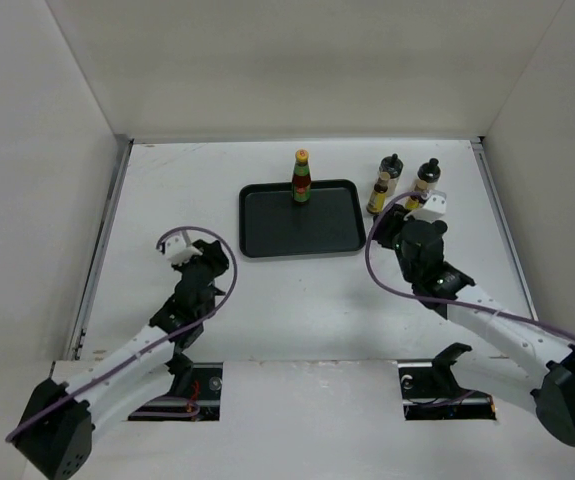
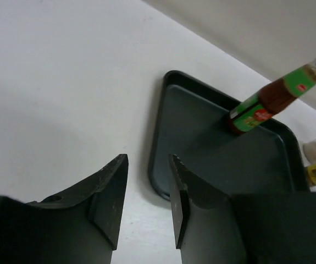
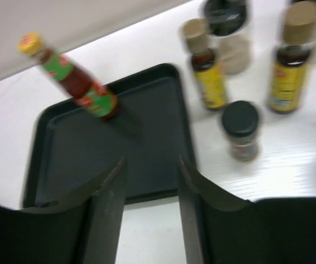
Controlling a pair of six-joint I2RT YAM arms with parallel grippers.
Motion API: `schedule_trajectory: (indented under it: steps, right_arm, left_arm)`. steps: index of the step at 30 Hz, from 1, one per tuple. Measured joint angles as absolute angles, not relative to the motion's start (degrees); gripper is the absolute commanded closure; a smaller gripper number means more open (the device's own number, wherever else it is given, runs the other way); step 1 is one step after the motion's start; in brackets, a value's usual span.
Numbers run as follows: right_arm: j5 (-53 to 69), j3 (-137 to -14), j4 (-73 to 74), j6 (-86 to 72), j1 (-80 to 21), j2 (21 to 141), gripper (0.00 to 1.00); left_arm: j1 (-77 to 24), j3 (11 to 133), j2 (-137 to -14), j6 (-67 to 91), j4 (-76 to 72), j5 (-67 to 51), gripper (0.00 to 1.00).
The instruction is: Organize the condiment bottles
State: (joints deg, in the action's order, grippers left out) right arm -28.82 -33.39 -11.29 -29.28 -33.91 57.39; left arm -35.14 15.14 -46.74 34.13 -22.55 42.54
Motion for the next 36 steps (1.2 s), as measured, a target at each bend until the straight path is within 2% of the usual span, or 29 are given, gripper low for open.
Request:
schedule_trajectory:
  steps: [4,8,17,23,27,32,36]
  right_arm:
    - [-30.33,-35.62,-6.44,-27.38,-28.51,59.44,0.36]
    - [-30.63,-38.87,-3.75,-25.61,-23.97,65.32,0.29]
    - [-28.14,-43.72,-2.79,-23.53,-19.84,78.54,0.29]
    - [-27.16,-46.96,-3.03,-22.48,-19.51,83.37,0.43]
    - [-27.16,-48.99,-3.4,-21.74,-19.49,85.89,0.64]
    - [-29.93,-49.17,-2.13,-20.12,-20.78,84.6,0.65]
    - [-32.16,-50.43,0.91,-18.13,-28.88,78.35,0.65]
  left_arm:
    - [-29.63,10.63,-38.15,39.99,-16.8,43.44,0.6]
    - [-21.8,10.07,-37.93,44.01,-15.42,43.13,0.53]
    - [-19.14,7.16,-47.97,50.54,-16.14,36.99,0.47]
    - [-19.14,6.44,-46.33,51.53,-18.46,35.33,0.43]
    - [-19.14,6.33,-46.63,51.72,-20.34,34.24,0.42]
    - [-19.14,6.0,-46.85,51.81,-22.02,33.5,0.41]
    - [-19.14,5.45,-46.76,51.88,-22.41,33.28,0.41]
